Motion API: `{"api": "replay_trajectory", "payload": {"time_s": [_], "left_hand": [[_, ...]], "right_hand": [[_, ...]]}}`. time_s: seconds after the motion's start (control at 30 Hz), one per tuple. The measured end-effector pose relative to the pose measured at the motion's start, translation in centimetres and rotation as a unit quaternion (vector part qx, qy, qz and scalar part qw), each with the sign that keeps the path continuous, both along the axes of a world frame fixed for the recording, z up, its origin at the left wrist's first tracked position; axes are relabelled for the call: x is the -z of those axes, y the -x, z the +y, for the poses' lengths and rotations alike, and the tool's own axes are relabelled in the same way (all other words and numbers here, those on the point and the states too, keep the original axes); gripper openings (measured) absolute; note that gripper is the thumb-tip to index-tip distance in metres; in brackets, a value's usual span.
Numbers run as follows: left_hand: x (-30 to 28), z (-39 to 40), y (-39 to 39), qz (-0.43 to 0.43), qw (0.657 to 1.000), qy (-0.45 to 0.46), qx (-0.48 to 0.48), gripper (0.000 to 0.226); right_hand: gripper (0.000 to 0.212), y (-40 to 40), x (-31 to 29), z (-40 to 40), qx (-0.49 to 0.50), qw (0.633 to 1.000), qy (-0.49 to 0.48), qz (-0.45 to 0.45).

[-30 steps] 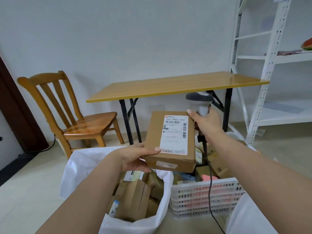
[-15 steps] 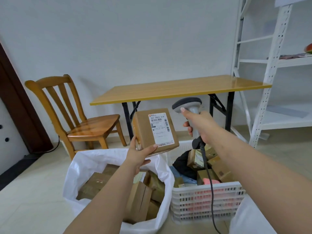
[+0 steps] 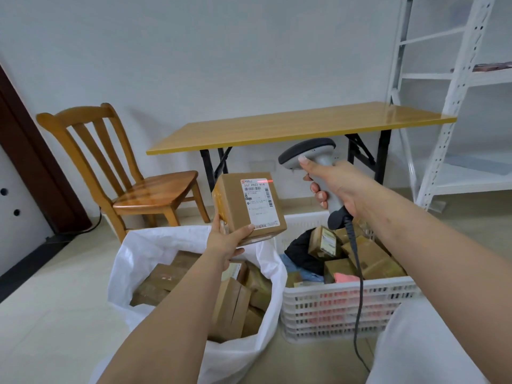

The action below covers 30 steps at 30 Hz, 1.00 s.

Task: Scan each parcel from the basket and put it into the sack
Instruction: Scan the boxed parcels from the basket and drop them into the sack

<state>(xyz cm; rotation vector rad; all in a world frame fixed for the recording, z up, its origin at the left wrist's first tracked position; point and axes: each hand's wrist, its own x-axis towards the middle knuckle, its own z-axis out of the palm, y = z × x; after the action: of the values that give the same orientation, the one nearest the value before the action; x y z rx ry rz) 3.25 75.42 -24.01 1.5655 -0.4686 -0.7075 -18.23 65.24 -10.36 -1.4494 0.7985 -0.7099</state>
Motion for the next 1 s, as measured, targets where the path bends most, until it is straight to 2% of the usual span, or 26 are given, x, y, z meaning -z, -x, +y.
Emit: {"api": "replay_trajectory", "payload": {"time_s": [1.0], "left_hand": [[1.8,1.0,-1.7,0.001,1.000,-0.020,-0.023,0.104]], "right_hand": [[0.042,-1.2,1.3,0.6,-0.007,0.999,0.000,0.043]]}}
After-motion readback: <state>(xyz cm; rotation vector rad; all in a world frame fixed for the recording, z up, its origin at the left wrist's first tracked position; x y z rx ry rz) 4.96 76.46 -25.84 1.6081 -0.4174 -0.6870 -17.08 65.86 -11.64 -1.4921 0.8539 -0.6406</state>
